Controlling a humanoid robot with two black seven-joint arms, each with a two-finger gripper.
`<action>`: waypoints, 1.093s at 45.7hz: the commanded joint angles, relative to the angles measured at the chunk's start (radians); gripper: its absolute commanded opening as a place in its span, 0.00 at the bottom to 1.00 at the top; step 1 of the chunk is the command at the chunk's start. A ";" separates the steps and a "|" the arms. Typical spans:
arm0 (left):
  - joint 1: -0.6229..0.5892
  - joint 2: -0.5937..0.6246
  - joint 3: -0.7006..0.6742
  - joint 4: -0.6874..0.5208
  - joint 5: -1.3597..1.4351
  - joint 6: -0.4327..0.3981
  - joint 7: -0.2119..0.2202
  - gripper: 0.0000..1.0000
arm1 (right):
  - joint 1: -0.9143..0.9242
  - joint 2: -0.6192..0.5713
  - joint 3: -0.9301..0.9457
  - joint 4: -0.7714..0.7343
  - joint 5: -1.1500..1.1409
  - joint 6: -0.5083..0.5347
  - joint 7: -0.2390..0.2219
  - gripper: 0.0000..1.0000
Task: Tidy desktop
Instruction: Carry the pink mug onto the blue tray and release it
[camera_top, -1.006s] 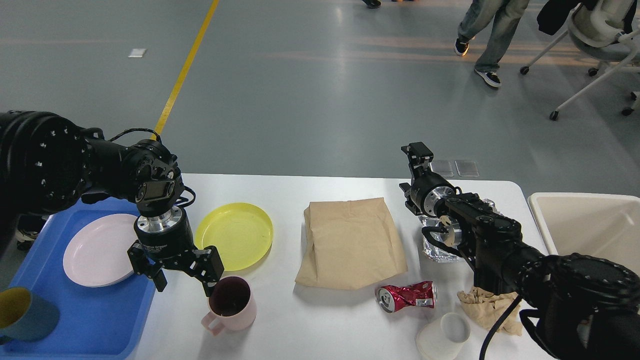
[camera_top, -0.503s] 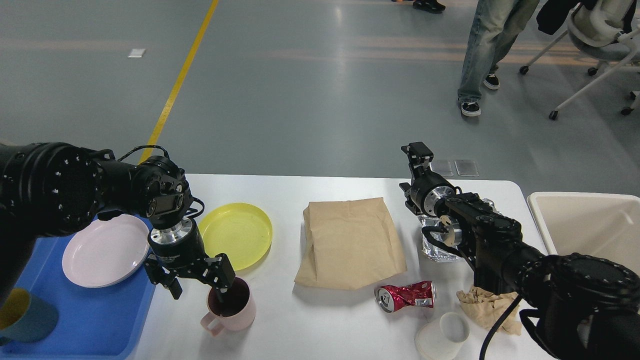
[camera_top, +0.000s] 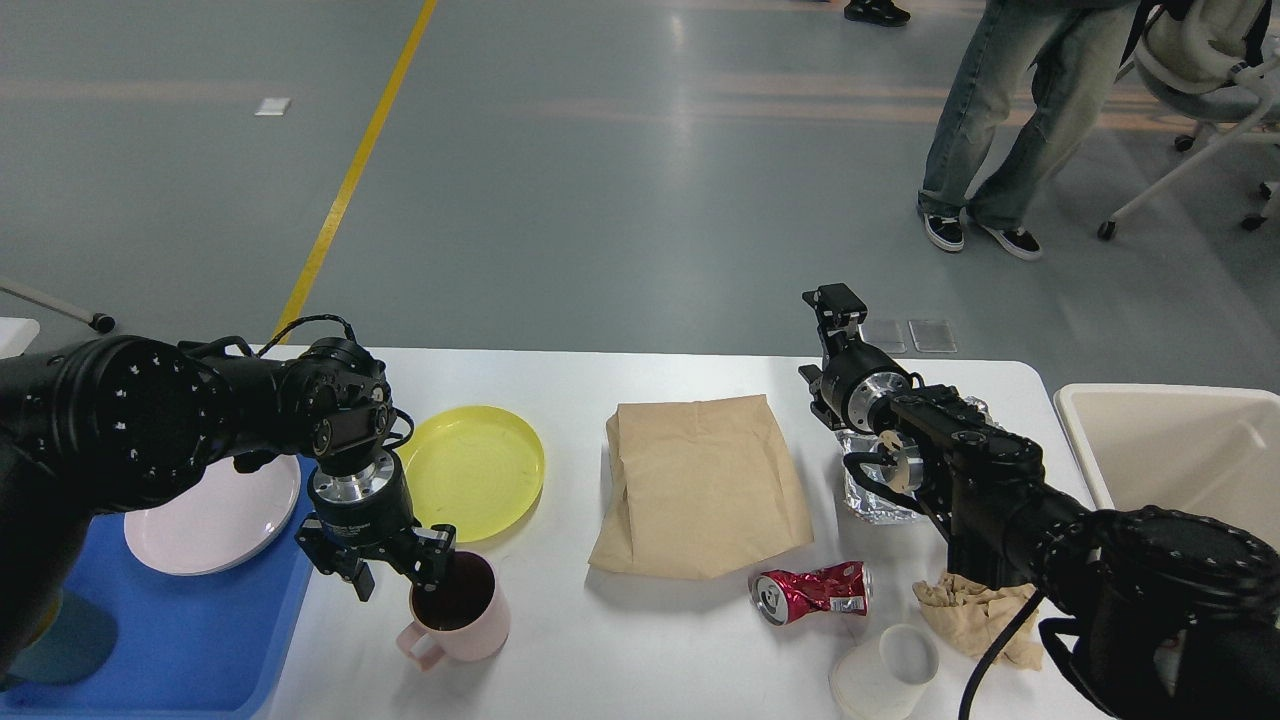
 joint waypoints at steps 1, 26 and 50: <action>0.011 0.001 -0.032 0.008 0.000 -0.011 0.004 0.41 | 0.000 0.000 0.000 0.000 0.000 0.000 0.000 1.00; -0.001 0.019 -0.098 0.008 -0.005 -0.016 0.005 0.00 | 0.000 0.000 0.000 0.000 0.000 0.000 0.000 1.00; -0.148 0.263 -0.135 -0.019 -0.005 -0.016 -0.001 0.00 | -0.002 0.000 0.000 0.000 0.000 0.000 0.000 1.00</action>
